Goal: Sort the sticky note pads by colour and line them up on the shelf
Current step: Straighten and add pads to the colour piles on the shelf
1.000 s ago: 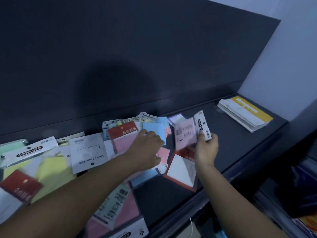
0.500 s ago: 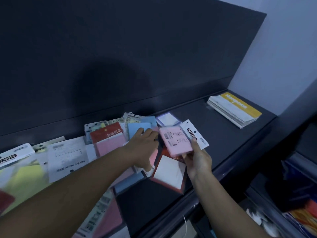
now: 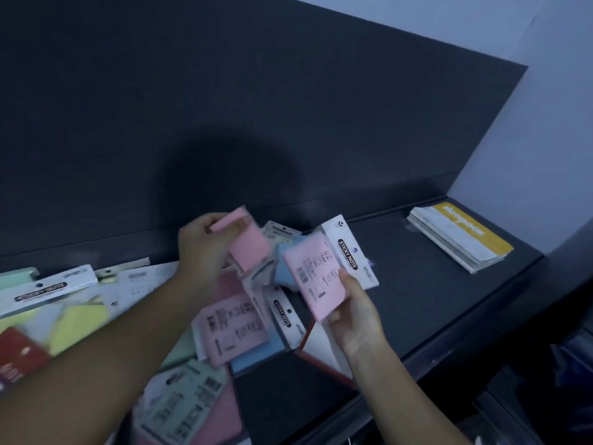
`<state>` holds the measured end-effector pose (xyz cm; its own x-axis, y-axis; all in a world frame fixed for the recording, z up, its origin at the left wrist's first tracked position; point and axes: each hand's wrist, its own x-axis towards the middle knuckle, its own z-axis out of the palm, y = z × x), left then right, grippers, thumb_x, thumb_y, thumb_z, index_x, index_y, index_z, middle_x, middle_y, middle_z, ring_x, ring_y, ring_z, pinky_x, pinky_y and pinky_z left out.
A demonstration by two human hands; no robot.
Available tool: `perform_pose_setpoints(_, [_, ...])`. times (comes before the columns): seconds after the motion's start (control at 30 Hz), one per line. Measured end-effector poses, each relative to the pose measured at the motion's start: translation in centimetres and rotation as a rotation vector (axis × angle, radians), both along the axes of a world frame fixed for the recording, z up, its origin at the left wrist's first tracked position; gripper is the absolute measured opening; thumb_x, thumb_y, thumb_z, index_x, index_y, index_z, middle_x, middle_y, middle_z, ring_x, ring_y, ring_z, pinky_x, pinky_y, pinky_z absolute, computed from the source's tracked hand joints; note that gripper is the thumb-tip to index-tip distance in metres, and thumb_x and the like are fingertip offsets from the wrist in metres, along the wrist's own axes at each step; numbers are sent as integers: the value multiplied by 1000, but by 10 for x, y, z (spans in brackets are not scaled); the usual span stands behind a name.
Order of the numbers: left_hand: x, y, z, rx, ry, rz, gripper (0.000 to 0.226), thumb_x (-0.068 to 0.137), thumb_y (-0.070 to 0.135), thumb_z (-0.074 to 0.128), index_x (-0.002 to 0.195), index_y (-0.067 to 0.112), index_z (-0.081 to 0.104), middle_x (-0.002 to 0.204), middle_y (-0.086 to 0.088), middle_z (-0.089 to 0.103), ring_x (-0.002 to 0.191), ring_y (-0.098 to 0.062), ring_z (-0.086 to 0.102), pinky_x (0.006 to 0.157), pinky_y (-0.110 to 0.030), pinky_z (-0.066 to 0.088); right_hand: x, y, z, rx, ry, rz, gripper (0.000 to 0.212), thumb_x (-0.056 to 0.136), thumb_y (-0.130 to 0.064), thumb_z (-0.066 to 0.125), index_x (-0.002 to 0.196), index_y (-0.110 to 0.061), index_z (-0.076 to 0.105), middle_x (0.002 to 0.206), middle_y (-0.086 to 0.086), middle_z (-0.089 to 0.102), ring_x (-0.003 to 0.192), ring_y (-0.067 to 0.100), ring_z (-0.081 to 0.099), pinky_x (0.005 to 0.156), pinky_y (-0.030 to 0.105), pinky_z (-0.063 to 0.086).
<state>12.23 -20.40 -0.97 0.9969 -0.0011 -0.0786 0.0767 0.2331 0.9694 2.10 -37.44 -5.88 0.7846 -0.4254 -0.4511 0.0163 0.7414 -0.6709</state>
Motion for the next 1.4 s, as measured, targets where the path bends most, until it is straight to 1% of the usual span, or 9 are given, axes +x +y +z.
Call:
perform_pose_setpoints(0.23, [-12,107,6,-302,370,55,13,88,1,57,76,4,55,62,-8,64,49,-13,62,38,-20,50,15,98,17,40,-28,292,21,95,-17,48,111,-10,59,97,11,69,83,23,65,67,36,55])
perform_pose_setpoints(0.43, [-68,243,26,-428,381,20,10,90,4,52,82,4,58,62,-8,68,52,-15,65,47,-20,55,18,247,47,54,-112,484,24,90,1,42,110,0,56,90,14,70,72,24,67,50,28,56])
perform_pose_setpoints(0.57, [-121,340,28,-342,349,14,8,87,15,59,84,8,59,54,-3,63,40,-10,57,47,-19,54,2,366,56,-29,-106,644,11,92,-9,54,96,-5,63,92,12,68,79,22,64,60,28,56])
perform_pose_setpoints(0.7, [-176,429,22,-347,308,84,5,84,14,60,86,9,59,58,-3,63,45,-10,57,47,-20,49,-32,484,51,-122,-124,862,25,100,-8,34,85,-13,53,88,5,57,79,16,57,72,29,50])
perform_pose_setpoints(0.83, [-232,515,13,-382,213,175,20,85,7,58,103,2,61,82,-12,70,66,-18,68,57,-23,57,-77,588,48,-207,-132,976,31,99,-5,32,78,-12,54,72,4,55,65,15,52,58,24,43])
perform_pose_setpoints(1.0, [-301,602,9,-393,188,294,16,77,8,60,91,4,63,72,-11,71,58,-20,69,51,-22,54,-129,679,52,-433,-147,1157,32,97,-3,35,72,-1,54,56,11,51,45,16,47,36,18,36])
perform_pose_setpoints(1.13, [-337,662,6,-306,204,475,9,90,7,53,93,10,60,72,-2,72,61,-10,69,49,-19,53,-153,726,69,-158,-124,1359,48,96,-45,36,105,-8,65,100,18,69,68,26,66,46,26,49])
perform_pose_setpoints(1.23, [-352,701,6,-267,242,560,9,90,6,52,96,12,57,72,-1,71,62,-10,67,50,-19,50,-153,754,74,-161,-144,1545,67,86,-71,31,115,-20,64,108,12,70,94,28,68,77,41,56])
perform_pose_setpoints(1.4, [-357,755,-3,-277,293,665,9,92,10,50,94,11,59,73,-1,66,64,-11,53,53,-19,32,-150,805,65,-308,-193,1623,40,93,-45,42,113,-17,62,102,9,73,91,25,70,69,39,57])
